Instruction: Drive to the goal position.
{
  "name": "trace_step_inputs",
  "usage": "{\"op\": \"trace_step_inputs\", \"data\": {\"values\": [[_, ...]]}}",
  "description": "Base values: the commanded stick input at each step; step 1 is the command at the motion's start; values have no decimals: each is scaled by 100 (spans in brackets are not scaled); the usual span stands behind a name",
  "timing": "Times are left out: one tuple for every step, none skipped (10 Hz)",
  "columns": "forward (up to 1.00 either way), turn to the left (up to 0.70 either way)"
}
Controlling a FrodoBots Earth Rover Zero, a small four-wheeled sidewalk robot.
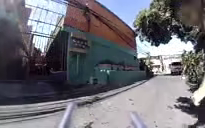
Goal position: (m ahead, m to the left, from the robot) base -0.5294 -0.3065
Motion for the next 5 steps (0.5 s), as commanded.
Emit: {"op": "trace_step_inputs", "data": {"values": [[0,-100],[0,-100],[0,-100],[0,-100],[0,-100]]}}
